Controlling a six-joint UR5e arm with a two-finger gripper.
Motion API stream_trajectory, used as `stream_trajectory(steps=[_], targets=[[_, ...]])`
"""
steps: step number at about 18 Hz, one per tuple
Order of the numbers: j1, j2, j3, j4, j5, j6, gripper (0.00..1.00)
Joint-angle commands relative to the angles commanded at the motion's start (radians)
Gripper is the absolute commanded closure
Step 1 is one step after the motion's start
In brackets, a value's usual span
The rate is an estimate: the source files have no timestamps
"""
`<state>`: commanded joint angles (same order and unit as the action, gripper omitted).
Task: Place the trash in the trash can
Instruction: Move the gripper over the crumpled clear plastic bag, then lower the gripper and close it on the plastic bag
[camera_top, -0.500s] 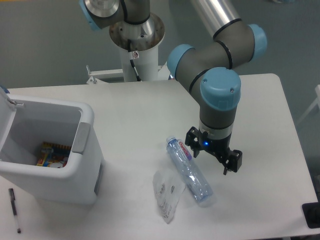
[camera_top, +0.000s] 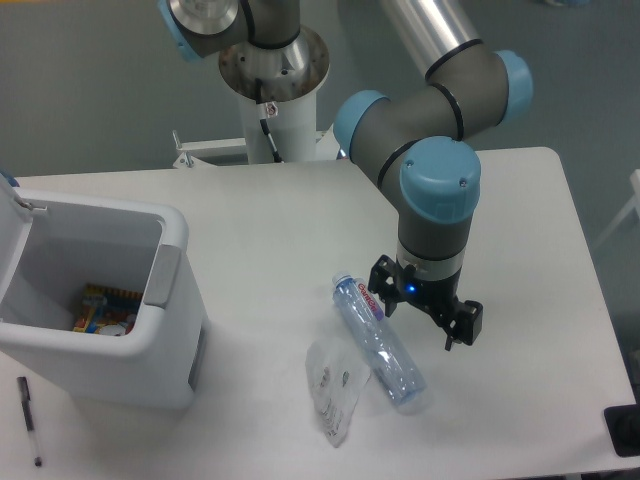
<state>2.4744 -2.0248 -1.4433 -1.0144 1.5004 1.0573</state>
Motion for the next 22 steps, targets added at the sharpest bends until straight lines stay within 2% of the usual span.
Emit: stream_trajectory(steps=[3,9,15,22], targets=[[-0.017,0.015,-0.077,0.127,-0.019,-0.149,0.00],[-0.069,0.017,-0.166,0.238,-0.016,-0.184,0.00],[-0.138,-0.014,-0.203,0.240,-0.014,-0.197,0.00],[-0.157,-0.066,-0.200,0.241,-0.009,-0.210,0.00]])
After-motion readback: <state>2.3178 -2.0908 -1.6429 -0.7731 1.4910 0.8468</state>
